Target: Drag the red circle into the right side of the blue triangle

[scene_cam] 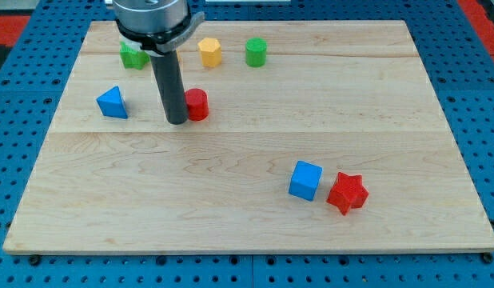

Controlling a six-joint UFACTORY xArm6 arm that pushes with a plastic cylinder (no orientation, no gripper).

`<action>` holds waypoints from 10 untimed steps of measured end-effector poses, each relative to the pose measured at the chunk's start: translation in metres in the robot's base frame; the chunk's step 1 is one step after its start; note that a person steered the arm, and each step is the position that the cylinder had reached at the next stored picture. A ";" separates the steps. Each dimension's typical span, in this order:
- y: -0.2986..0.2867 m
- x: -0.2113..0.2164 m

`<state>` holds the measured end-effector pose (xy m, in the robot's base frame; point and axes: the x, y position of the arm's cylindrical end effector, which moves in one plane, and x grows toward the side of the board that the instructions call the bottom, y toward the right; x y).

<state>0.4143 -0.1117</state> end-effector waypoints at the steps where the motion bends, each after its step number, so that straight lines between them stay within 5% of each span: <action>1: 0.015 0.006; 4: 0.103 0.011; 7: 0.026 -0.021; 10: 0.007 -0.073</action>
<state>0.3409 -0.1044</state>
